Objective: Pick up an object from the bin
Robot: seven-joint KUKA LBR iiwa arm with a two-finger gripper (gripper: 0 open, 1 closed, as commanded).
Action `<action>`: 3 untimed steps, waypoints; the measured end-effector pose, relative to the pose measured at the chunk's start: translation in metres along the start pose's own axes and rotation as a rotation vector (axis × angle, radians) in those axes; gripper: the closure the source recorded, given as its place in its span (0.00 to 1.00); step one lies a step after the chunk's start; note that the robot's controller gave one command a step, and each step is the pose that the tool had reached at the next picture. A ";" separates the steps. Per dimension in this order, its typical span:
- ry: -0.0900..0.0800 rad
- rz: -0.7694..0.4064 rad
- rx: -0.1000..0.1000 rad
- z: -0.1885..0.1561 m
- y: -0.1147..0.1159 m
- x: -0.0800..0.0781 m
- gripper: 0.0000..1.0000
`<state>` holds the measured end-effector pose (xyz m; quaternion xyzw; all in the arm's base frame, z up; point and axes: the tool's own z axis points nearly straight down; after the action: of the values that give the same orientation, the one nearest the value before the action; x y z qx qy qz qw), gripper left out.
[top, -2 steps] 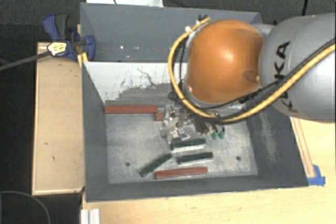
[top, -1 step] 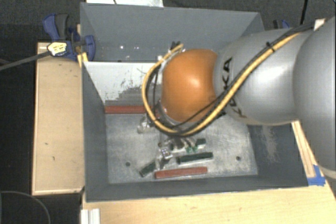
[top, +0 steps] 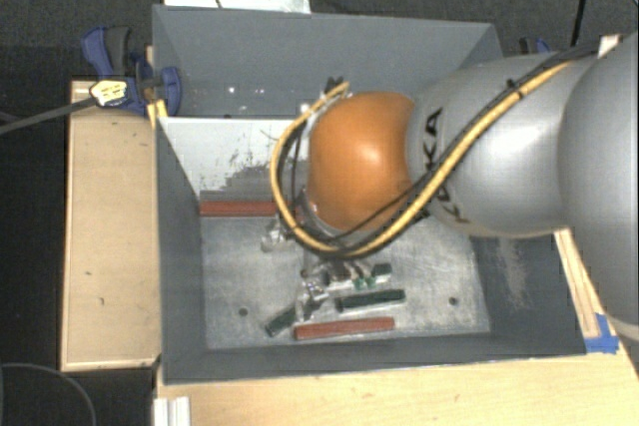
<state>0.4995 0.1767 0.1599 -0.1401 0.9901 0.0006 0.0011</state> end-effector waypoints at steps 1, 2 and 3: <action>-0.014 -0.053 0.000 0.082 -0.020 0.012 1.00; -0.014 -0.051 -0.001 0.084 -0.020 0.013 1.00; 0.004 -0.055 0.000 0.046 -0.023 0.004 1.00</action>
Offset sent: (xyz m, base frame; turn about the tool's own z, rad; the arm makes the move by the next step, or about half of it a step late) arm 0.0000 0.0000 0.0000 0.0000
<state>0.5025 0.1534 0.1141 -0.1675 0.9859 0.0001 -0.0008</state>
